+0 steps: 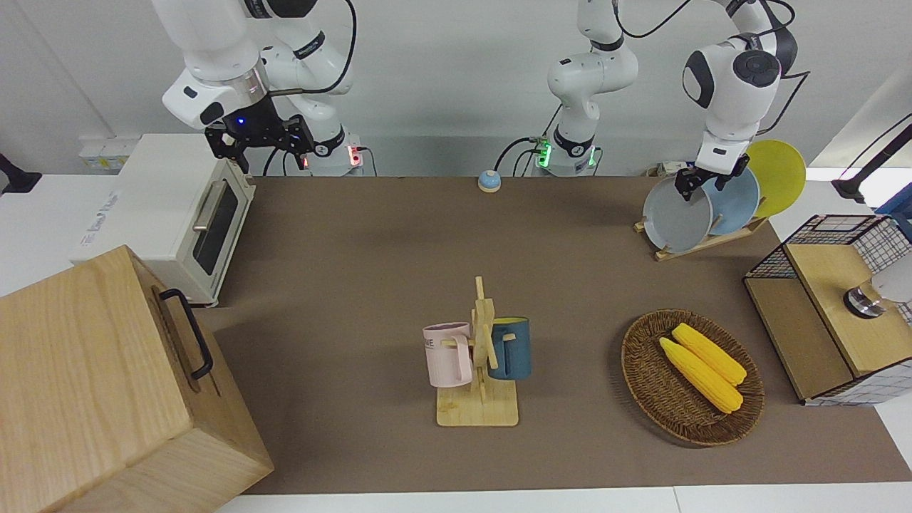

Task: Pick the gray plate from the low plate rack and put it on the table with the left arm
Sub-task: 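Grasp the rim of the front gray plate with the left gripper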

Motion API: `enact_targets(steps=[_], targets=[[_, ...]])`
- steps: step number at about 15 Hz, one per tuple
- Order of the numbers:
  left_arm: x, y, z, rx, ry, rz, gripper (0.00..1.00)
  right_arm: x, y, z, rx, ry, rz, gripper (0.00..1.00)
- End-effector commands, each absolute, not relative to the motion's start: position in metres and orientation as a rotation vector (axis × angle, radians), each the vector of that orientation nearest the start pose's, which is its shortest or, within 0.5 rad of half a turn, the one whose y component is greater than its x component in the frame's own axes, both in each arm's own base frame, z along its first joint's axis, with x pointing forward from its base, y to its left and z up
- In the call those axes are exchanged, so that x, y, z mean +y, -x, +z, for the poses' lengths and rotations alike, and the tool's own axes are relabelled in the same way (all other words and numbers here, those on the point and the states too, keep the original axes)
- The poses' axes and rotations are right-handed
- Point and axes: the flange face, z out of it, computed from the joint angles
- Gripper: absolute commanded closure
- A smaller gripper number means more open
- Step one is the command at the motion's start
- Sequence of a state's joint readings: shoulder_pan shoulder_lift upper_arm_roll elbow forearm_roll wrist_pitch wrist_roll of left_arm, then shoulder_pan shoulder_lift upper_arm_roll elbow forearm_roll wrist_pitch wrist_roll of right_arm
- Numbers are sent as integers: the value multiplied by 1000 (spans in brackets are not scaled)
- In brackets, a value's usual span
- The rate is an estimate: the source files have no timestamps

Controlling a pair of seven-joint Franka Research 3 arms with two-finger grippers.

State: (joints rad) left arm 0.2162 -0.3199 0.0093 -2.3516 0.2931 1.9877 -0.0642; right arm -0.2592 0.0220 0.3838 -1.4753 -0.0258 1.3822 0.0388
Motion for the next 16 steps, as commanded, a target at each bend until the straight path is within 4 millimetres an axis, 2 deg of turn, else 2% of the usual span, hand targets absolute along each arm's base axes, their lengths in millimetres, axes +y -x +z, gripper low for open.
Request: enact_targets(steps=[1, 3, 7, 12, 16], targets=[[118, -429, 447, -277, 2840, 80, 621, 60, -536, 645, -108, 3169, 181, 17], [119, -429, 447, -269, 2831, 81, 753, 59, -536, 645, -105, 3169, 181, 17], [120, -432, 443, -251, 2819, 87, 858, 60, -536, 646, -108, 3169, 178, 17], [118, -434, 449, -224, 2819, 94, 883, 59, -536, 645, -105, 3169, 181, 17], [114, -439, 480, -221, 2804, 128, 883, 60, -536, 646, -108, 3169, 178, 17]])
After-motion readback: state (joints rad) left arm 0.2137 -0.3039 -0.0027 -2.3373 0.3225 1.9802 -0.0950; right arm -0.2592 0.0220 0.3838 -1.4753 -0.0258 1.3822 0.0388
